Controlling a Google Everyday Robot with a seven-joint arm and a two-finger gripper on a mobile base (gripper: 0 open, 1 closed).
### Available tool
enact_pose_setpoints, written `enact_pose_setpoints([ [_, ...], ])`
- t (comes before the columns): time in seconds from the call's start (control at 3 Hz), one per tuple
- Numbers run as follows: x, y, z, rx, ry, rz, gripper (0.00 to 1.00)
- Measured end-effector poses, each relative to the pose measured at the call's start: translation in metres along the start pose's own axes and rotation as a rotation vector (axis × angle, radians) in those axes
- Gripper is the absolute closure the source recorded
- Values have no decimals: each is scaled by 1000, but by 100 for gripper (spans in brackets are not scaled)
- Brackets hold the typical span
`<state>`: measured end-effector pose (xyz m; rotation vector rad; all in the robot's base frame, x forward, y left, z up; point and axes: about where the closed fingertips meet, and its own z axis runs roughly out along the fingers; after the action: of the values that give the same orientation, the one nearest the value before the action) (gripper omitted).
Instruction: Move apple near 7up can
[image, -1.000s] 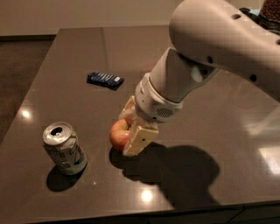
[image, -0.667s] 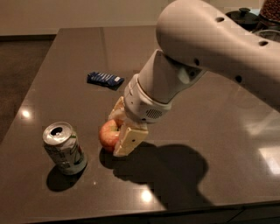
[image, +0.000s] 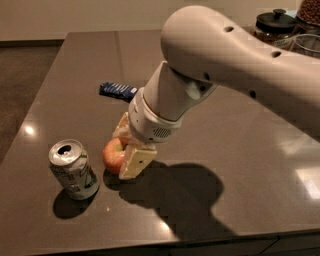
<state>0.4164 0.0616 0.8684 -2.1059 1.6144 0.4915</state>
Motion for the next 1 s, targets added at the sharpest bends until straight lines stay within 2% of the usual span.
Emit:
enact_pose_setpoints([
  [0.33, 3, -4, 7, 7, 18, -13, 54],
  [0.67, 5, -6, 10, 15, 23, -15, 31],
  [1.0, 3, -5, 8, 18, 26, -21, 0],
])
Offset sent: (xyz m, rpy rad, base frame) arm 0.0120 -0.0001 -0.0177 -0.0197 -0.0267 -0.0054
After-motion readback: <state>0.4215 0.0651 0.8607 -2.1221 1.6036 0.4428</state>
